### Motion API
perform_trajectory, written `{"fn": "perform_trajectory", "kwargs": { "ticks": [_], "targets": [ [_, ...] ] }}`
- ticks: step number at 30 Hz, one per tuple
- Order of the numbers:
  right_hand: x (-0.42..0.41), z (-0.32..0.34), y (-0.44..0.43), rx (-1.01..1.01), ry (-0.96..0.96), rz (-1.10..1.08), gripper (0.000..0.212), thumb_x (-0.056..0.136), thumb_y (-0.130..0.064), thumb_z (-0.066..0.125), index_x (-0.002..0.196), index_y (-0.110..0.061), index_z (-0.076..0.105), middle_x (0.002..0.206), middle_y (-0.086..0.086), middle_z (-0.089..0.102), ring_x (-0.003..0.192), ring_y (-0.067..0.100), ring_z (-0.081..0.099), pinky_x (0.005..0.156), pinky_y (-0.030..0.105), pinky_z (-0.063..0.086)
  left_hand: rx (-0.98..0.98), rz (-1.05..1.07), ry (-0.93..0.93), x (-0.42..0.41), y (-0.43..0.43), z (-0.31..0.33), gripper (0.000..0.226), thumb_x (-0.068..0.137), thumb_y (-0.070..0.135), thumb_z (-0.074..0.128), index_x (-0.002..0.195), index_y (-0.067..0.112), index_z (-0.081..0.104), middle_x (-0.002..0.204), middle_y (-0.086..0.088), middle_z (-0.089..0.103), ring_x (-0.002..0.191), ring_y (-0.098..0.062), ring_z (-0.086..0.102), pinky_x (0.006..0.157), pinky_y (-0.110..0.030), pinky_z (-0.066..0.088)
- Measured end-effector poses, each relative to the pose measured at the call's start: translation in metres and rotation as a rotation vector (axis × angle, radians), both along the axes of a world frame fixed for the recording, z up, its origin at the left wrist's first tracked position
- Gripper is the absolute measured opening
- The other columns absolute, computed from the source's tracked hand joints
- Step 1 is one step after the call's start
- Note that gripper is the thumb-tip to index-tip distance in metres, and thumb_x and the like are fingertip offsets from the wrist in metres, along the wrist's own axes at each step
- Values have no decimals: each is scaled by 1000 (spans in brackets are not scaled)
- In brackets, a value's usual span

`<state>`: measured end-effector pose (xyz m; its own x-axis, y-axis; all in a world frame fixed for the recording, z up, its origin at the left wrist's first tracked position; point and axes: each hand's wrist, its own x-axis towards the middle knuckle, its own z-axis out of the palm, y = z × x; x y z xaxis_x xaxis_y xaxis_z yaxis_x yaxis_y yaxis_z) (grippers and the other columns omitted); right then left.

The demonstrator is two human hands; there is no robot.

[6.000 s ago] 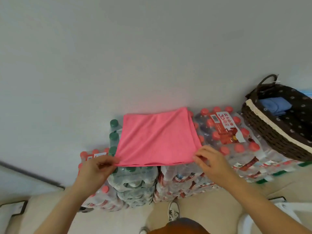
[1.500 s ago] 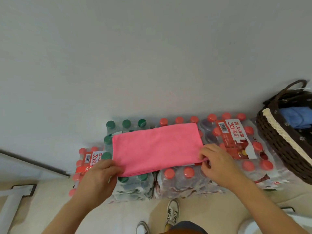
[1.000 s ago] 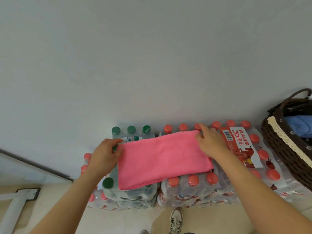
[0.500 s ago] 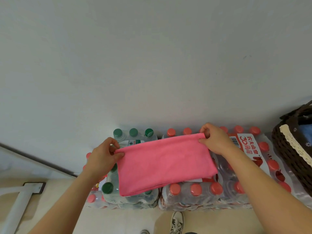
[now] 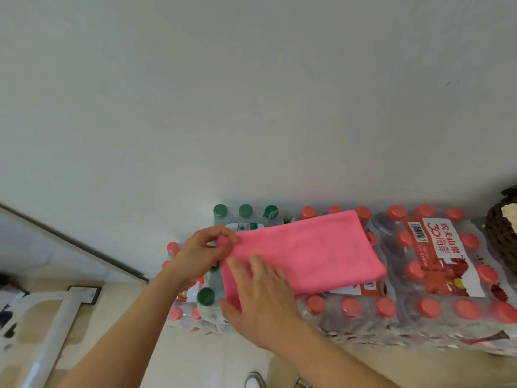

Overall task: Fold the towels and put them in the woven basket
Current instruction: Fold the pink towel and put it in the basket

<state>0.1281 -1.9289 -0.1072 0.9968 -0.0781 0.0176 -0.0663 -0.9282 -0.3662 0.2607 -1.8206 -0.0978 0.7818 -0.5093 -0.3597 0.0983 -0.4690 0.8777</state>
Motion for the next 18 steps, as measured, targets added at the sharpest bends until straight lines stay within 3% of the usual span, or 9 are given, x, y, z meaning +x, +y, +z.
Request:
{"fn": "perform_trajectory", "kwargs": {
  "ticks": [2,5,8,10,13,16,18],
  "targets": [
    [2,-5,16,-73,-1,-8,55,68,-63,51,118,-39,49,92,1,54,77,24,55,65,41,46,17,-17,1,-2,6,1,28,86,-8,52,80,12,71,63,10,60,56,-9,45,52,-17,40],
    [3,-14,29,-189,18,22,45,62,-68,57,99,-43,61,88,4,54,74,27,52,64,44,44,52,-21,10,-4,18,-1,30,85,-7,51,78,11,74,66,12,65,58,-5,47,56,-16,42],
    [2,-15,41,-222,36,-21,44,51,-65,72,82,-34,66,85,8,55,72,29,52,65,44,45,52,-64,84,-2,35,-2,30,82,-6,55,87,15,76,82,0,68,69,-16,50,65,-24,45],
    [1,-15,46,-219,21,-59,49,46,-59,78,82,-28,66,82,8,56,71,28,53,64,42,46,91,-196,107,0,43,1,44,73,-10,54,98,20,74,87,-9,62,70,-19,50,67,-28,44],
    [-4,-20,46,-225,-21,-86,48,48,-45,81,86,-24,61,83,3,56,74,24,54,64,40,45,224,-278,-85,-5,44,4,52,73,-18,49,99,22,73,89,9,64,58,-1,55,55,-14,44],
    [-9,-32,43,-221,-108,-88,39,59,-26,77,93,-22,56,84,-1,55,76,20,54,64,38,44,274,-304,-408,-9,44,-7,41,79,-3,63,91,35,72,89,20,61,79,0,58,71,-9,42],
    [-13,-39,42,-234,-184,-73,34,68,-19,71,98,-22,54,84,-3,56,76,19,54,65,36,43,271,-331,-488,-10,49,-15,30,81,8,69,92,35,74,84,20,59,78,1,56,71,-6,38]
  ]
}}
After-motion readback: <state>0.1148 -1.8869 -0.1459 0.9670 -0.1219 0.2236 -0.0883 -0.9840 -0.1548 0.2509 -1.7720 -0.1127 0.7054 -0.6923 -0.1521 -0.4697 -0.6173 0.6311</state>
